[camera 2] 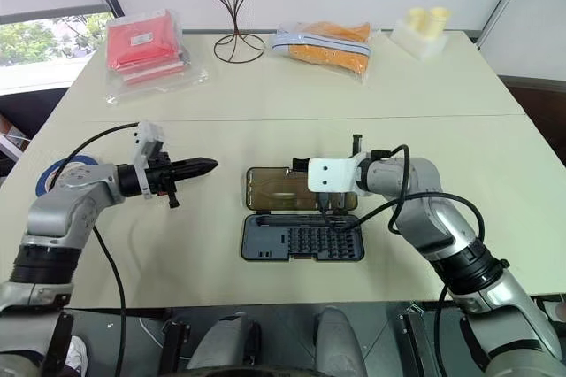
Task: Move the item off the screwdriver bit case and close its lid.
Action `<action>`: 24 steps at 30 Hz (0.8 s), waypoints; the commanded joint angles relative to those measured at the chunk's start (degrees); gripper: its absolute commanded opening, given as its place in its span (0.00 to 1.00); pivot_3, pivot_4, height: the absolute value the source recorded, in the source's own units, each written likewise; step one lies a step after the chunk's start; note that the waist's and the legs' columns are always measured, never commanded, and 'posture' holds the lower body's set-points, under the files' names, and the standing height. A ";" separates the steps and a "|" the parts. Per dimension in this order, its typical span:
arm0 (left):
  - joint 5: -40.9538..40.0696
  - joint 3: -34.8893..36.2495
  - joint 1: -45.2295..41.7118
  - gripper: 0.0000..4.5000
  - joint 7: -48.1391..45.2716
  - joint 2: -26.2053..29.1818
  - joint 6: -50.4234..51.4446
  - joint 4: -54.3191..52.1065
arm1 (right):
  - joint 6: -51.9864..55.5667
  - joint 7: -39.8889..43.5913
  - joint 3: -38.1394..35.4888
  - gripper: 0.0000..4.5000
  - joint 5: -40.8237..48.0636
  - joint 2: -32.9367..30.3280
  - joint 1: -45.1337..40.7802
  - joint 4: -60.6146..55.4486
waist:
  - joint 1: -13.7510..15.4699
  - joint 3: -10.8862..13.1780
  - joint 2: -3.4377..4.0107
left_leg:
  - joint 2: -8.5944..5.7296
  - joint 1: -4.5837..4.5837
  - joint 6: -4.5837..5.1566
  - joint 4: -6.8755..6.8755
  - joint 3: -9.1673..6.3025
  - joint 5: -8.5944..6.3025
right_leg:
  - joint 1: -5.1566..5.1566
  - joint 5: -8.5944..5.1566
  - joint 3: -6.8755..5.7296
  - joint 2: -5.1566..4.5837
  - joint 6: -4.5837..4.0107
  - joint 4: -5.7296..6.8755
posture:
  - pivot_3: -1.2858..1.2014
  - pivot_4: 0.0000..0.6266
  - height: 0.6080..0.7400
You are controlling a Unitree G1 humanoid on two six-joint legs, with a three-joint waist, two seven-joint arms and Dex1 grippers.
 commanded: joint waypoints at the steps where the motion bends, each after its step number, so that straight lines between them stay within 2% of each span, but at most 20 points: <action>1: 1.37 -0.72 -3.08 0.00 -0.58 -1.39 -2.30 4.04 | 1.79 0.18 -1.20 0.01 -0.55 -0.07 0.44 -4.60 | 0.12 0.00 0.00 | 0.00 -0.01 0.00 0.00 0.00 0.00 | 0.01 0.00 0.00 0.00 0.00 0.00 | 0.52 0.24 1.00; 5: 6.56 -5.31 -6.49 0.00 -2.04 -5.74 -8.25 14.18 | 3.60 0.70 -1.19 0.01 -0.83 -0.21 0.92 -7.24 | 0.33 0.01 -0.02 | -0.04 -0.01 0.00 0.02 0.00 0.00 | 0.06 0.00 -0.01 -0.01 0.00 -0.05 | 0.52 0.24 1.00; 11: 10.29 -9.10 -10.72 0.00 -4.57 -10.98 -13.42 21.50 | 5.77 0.96 -1.18 0.01 -1.25 -0.21 1.61 -9.71 | 0.24 0.05 -0.09 | -0.04 -0.08 0.00 0.01 0.01 0.00 | 0.01 0.00 -0.08 0.00 0.00 -0.05 | 0.52 0.24 1.00; 24: 12.19 -11.73 -13.35 0.00 -8.61 -15.88 -13.03 22.84 | 7.35 1.08 -0.93 0.01 -1.33 -0.53 1.88 -11.06 | 0.22 0.06 -0.09 | -0.04 -0.07 0.00 0.01 -0.01 0.00 | 0.01 0.00 -0.07 0.00 0.00 -0.05 | 0.52 0.24 1.00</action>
